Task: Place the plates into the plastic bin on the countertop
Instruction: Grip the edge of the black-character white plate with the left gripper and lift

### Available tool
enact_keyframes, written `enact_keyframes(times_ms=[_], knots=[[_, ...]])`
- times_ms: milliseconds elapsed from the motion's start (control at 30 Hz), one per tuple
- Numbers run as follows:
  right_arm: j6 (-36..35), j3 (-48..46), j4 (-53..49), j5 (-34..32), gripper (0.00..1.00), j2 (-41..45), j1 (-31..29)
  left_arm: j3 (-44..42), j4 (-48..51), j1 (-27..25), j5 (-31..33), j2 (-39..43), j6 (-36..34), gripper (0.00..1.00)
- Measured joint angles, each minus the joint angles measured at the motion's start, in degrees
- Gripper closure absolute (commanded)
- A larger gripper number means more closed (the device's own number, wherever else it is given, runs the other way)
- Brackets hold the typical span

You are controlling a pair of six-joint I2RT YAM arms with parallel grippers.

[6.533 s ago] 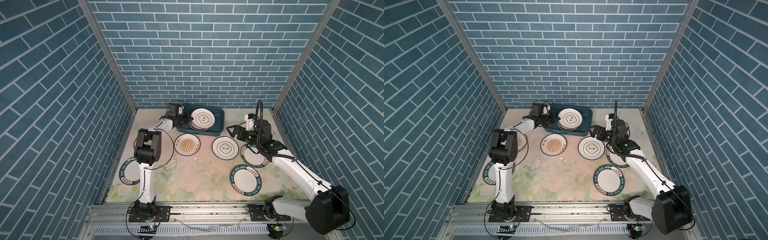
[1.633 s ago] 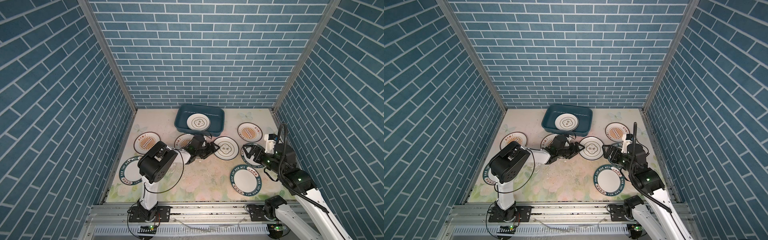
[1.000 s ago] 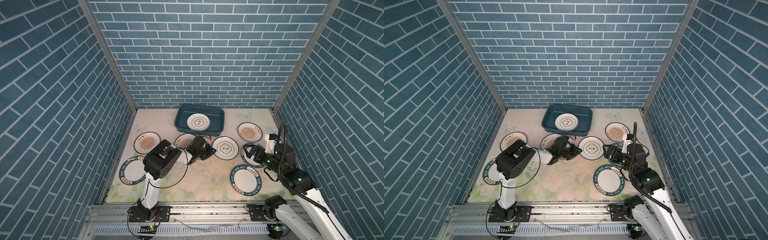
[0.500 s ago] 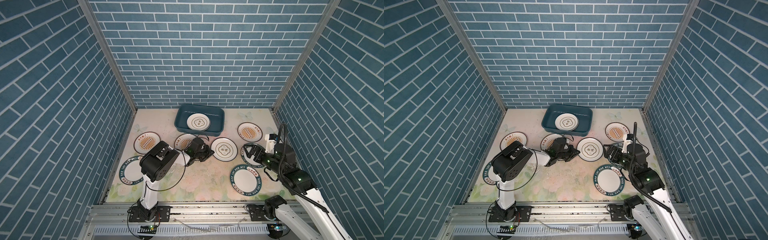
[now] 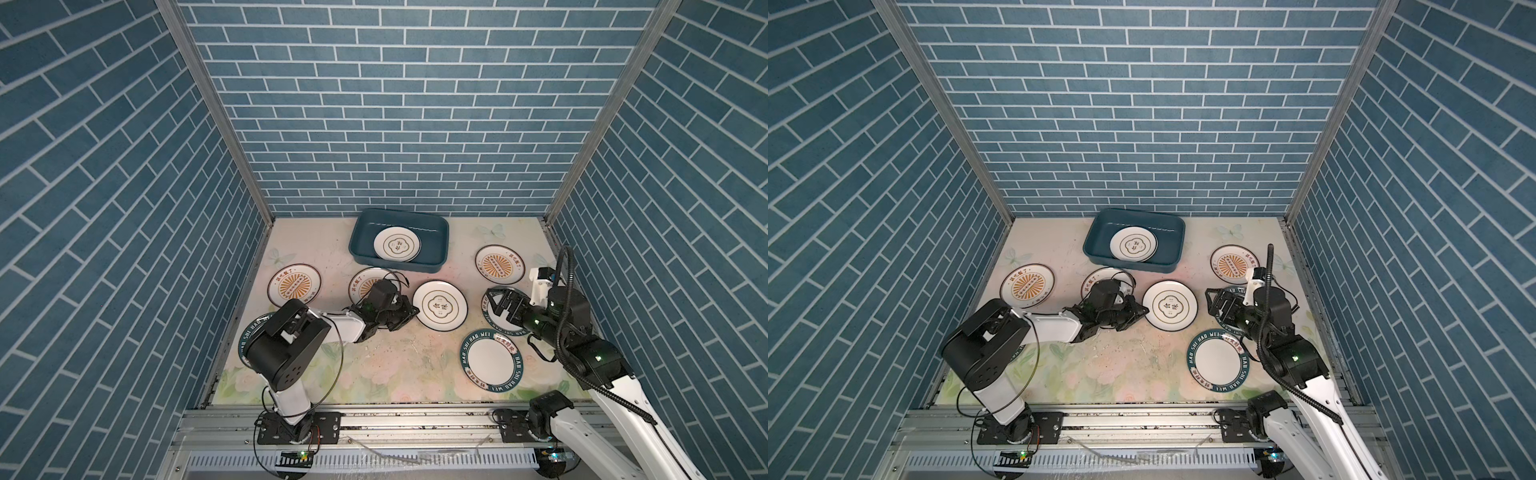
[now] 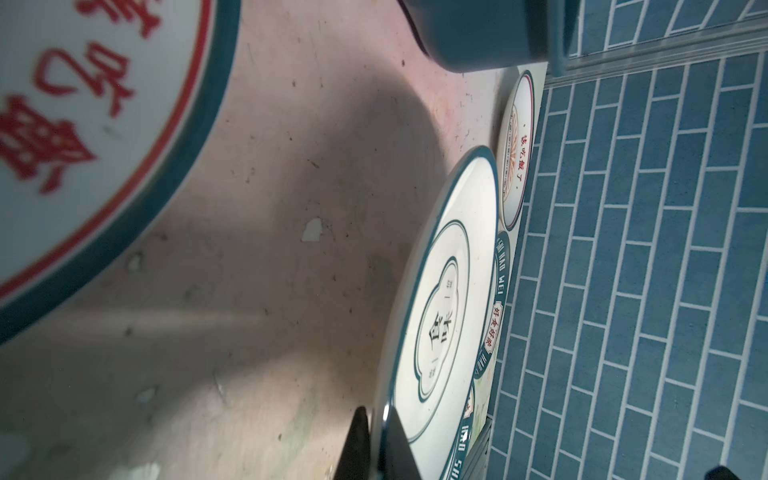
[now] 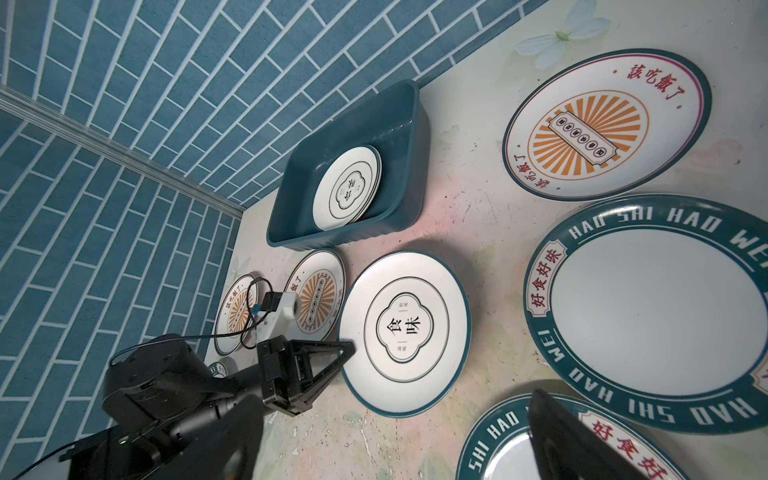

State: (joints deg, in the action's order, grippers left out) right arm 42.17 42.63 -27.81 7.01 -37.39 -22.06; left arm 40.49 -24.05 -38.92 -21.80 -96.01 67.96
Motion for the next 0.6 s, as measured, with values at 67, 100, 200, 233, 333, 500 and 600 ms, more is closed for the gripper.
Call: enact_keyframes(times_ms=[67,100,200,233,333,500,600], knots=[[0.0,0.0,0.4,0.1,0.01,-0.5,0.0,-0.9,2.7,0.0,0.6,3.6,-1.2,1.00],[0.0,0.0,0.7,0.3,0.02,-0.8,0.0,-1.3,4.1,0.0,1.0,5.6,-1.7,1.00],[0.0,0.0,1.9,0.6,0.02,-2.1,0.0,-1.7,8.0,0.2,1.5,10.6,-3.6,1.00],[0.0,0.0,2.2,0.8,0.02,-2.6,0.0,-1.7,9.1,0.3,1.7,11.9,-4.2,1.00],[0.0,0.0,3.3,1.4,0.02,-4.1,0.0,-1.7,12.1,0.3,2.2,14.9,-5.7,1.00],[0.0,0.0,4.7,2.7,0.01,-5.0,0.0,-1.7,16.7,0.5,2.7,17.7,-7.5,1.00],[0.0,0.0,5.7,3.4,0.01,-5.2,0.0,-1.4,18.4,1.0,2.7,18.7,-8.2,1.00]])
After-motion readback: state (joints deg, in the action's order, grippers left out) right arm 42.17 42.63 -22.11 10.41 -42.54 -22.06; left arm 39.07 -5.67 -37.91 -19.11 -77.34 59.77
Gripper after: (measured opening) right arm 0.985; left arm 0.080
